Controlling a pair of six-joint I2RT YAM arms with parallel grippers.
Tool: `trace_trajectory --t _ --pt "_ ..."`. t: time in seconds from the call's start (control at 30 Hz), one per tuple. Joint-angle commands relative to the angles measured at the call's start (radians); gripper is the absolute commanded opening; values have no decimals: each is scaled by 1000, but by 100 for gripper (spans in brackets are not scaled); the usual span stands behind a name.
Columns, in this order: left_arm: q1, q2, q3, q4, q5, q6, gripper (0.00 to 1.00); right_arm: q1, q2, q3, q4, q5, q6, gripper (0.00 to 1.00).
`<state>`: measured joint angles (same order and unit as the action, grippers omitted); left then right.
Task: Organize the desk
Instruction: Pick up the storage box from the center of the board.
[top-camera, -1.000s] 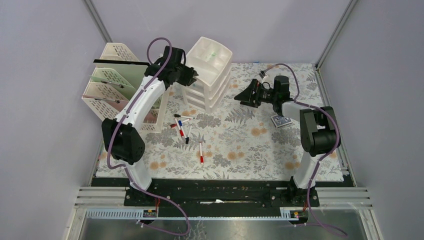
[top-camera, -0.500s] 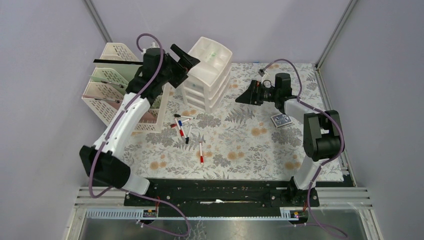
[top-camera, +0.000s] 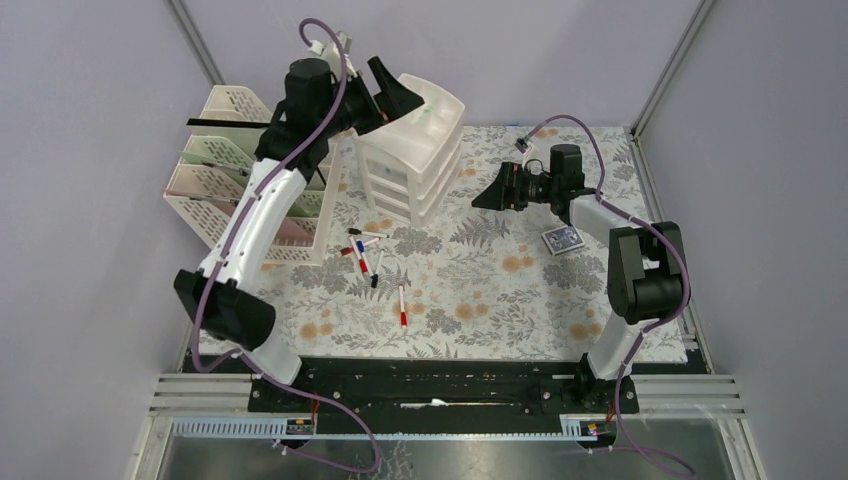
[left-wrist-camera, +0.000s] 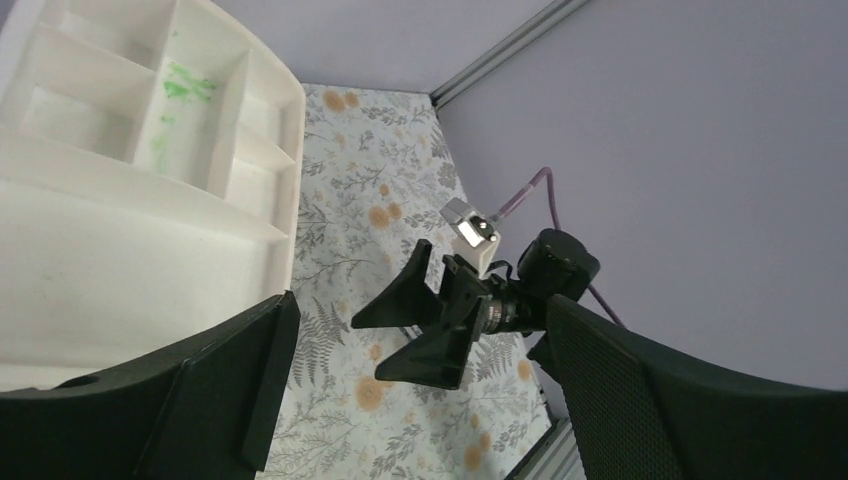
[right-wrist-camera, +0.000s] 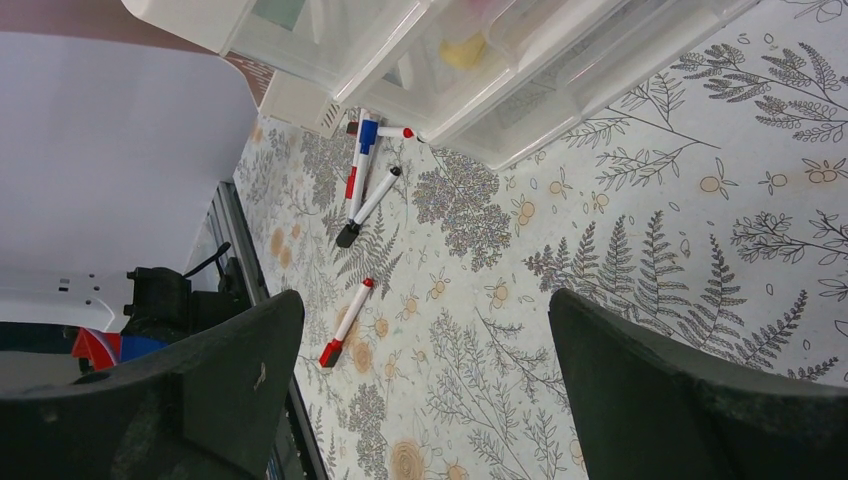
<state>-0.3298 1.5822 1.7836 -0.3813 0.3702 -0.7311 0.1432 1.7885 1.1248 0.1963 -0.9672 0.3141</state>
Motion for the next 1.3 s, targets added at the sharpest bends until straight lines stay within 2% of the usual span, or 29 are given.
trace_trajectory --t 0.0,0.2,0.27,0.33,0.4,0.67,0.97,1.17,1.27 --pt "-22 96 149 -135 47 144 98 -1 -38 29 -3 -9 -26 100" --pt "-108 221 284 -295 -100 282 96 -1 -32 30 -4 -5 -24 100" --pt "-130 273 343 -351 -154 312 90 -1 -28 32 -7 -5 -26 100" --pt "-143 321 400 -408 -196 343 78 -2 -26 31 -9 -5 -27 100" --pt "-158 360 440 -437 -235 373 73 -2 -25 29 -10 -4 -28 100" --pt "-204 432 478 -448 -340 470 57 -7 -16 28 -11 -4 -31 100" --pt "-248 511 508 -458 -409 519 52 -8 -8 30 -14 -4 -32 100" --pt "-263 558 536 -477 -475 553 39 -10 -6 30 -14 -5 -31 100" --pt "-267 567 537 -476 -497 563 37 -10 -6 29 -14 -6 -31 100"
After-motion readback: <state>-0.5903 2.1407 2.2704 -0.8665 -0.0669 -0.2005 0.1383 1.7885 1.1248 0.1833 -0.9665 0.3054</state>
